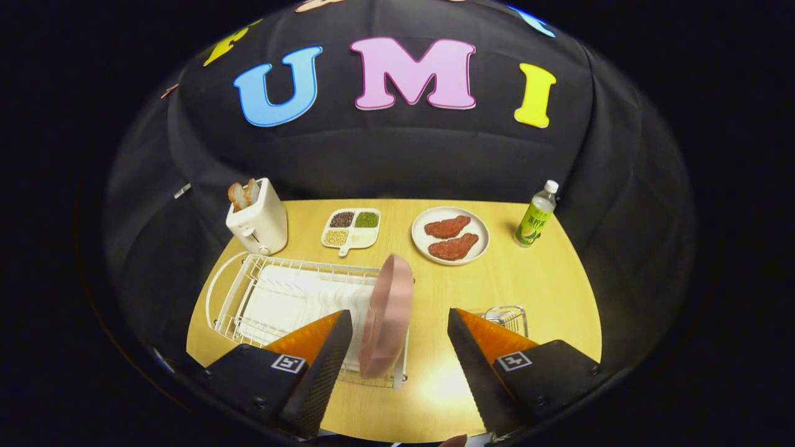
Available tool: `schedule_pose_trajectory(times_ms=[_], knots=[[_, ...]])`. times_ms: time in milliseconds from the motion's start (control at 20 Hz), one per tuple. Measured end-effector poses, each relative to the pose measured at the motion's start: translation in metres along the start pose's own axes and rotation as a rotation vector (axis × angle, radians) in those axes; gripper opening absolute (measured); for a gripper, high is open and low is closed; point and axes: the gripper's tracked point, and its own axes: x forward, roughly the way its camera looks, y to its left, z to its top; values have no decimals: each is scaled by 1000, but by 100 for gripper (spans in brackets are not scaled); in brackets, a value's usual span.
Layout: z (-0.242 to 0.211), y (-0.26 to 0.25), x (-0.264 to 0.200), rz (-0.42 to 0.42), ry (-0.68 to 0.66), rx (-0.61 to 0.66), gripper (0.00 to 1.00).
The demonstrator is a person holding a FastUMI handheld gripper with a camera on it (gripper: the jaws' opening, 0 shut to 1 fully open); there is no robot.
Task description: Take the plate from the dish rack, then take the spoon from the basket and place it into the plate.
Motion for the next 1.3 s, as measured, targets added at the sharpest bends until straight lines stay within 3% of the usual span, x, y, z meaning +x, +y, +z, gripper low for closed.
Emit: schedule_pose_trajectory(times_ms=[150,400,600,800,1300], knots=[[-14,3,33,-50,77,-1,90],[-36,-4,63,-166,162,-10,47],[-34,-15,65,-260,160,-3,32],[-13,-14,60,-291,123,-54,27],[10,6,49,-381,83,-295,26]])
